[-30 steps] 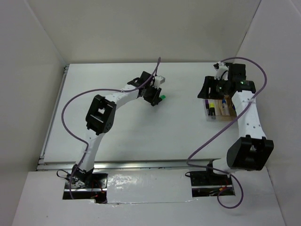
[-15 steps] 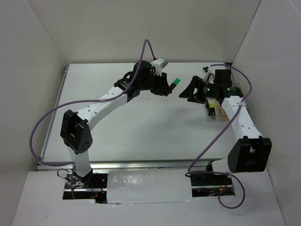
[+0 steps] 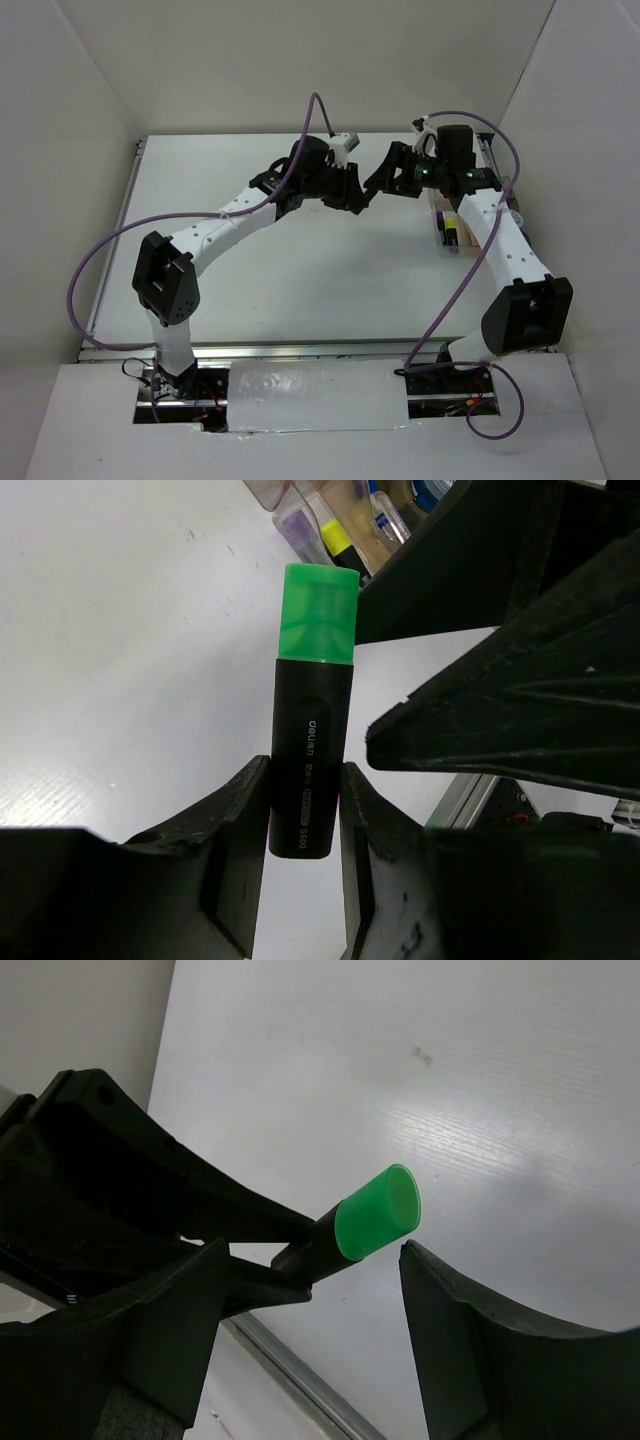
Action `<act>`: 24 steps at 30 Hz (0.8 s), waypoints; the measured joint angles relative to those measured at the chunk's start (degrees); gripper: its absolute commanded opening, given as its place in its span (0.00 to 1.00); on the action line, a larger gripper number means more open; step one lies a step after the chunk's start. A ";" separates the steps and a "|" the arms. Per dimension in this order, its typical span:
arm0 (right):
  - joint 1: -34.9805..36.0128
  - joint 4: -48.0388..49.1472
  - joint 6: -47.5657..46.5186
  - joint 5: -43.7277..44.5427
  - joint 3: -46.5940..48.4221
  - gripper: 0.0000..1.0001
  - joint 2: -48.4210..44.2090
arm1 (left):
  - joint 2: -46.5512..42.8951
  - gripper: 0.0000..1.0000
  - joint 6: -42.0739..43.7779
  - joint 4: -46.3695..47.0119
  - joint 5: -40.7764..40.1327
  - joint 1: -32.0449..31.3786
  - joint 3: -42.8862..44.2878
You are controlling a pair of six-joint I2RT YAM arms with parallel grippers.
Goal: Sort the stationery into containers
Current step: Place the pen in the storage box.
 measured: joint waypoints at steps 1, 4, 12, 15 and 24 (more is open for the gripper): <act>0.28 0.07 0.04 0.76 -0.04 0.75 0.00 | 0.00 0.00 -0.44 0.00 0.02 0.00 0.00; 1.31 0.55 0.48 2.89 -0.35 0.74 0.00 | 0.00 0.00 -1.33 0.48 0.24 0.13 -0.04; 1.86 1.60 3.48 3.30 -0.42 0.58 1.90 | 0.00 0.00 -7.41 5.25 3.69 2.21 -2.25; 1.86 1.99 4.57 2.91 -0.55 0.52 3.17 | 0.00 0.00 -9.53 6.05 3.82 2.73 -2.69; 1.99 3.39 6.38 1.62 -0.83 0.33 4.72 | 0.48 0.00 -12.44 9.05 5.20 2.62 -3.80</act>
